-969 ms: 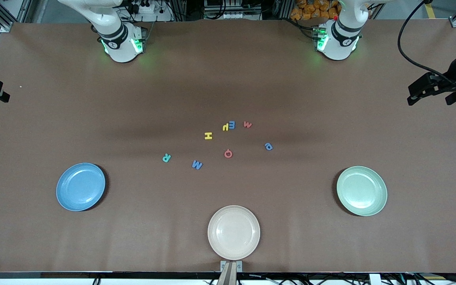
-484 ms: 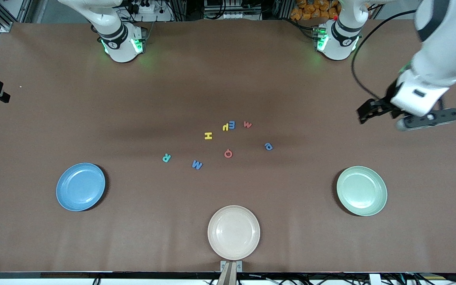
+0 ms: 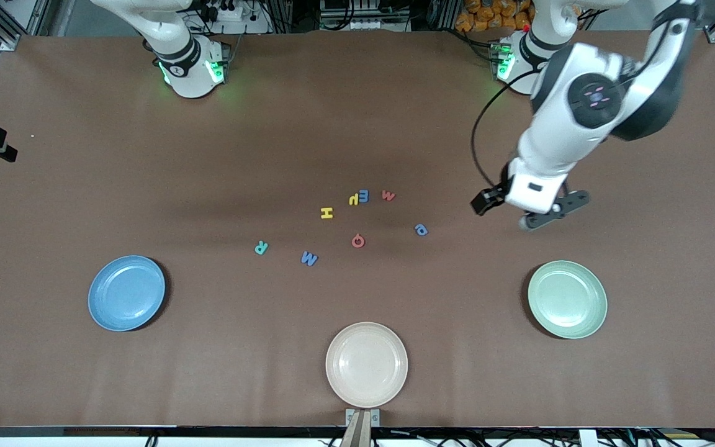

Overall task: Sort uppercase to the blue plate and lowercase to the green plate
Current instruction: 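Reach the left gripper down to the blue lowercase d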

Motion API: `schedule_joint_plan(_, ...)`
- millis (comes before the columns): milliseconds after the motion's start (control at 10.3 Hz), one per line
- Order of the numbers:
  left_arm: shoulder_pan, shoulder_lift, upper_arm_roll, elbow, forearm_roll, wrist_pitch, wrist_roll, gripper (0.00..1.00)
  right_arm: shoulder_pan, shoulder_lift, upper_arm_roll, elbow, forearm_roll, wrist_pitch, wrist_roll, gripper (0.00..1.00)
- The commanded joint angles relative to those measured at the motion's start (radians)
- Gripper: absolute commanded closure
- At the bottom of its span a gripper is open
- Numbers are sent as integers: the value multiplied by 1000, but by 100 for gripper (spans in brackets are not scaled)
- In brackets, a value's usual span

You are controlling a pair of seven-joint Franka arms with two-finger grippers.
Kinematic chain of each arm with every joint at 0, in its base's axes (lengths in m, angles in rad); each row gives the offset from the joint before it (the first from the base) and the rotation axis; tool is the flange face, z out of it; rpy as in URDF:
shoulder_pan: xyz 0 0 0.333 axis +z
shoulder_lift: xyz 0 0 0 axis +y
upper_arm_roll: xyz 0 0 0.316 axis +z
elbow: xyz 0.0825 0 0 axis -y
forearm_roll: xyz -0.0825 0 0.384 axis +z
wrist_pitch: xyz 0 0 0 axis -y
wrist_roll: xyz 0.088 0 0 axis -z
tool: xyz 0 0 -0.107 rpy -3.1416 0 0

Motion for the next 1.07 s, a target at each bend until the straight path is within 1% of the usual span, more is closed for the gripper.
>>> schedule_joint_plan(0, -11, 57, -48, -69, -16, 134, -163, 0, 1, 17, 5, 10, 19, -5, 3, 0)
schedule_joint_plan(97, -16, 74, -73, -123, -5, 207, -206, 0, 10, 27, 5, 10, 17, -5, 5, 0)
schedule_joint_plan(194, -18, 91, -76, -168, -5, 288, -217, 0, 17, 34, 5, 10, 17, -2, 6, 0)
schedule_joint_plan(291, -25, 119, -77, -180, -5, 344, -224, 0, 28, 53, 6, 10, 21, 2, 8, 0)
schedule_joint_plan(484, -44, 200, -76, -171, 31, 418, -253, 0, 62, 91, 5, 10, 21, 34, 8, 0)
schedule_joint_plan(678, -51, 263, -73, -156, 39, 466, -279, 0, 82, 131, 6, 9, 24, 79, 9, 0)
schedule_joint_plan(775, -56, 295, -71, -131, 56, 466, -270, 0, 92, 167, 6, 9, 25, 102, 11, 0)
schedule_joint_plan(969, -73, 378, -67, -49, 69, 463, -227, 6, 134, 256, 6, 9, 49, 190, 11, 0)
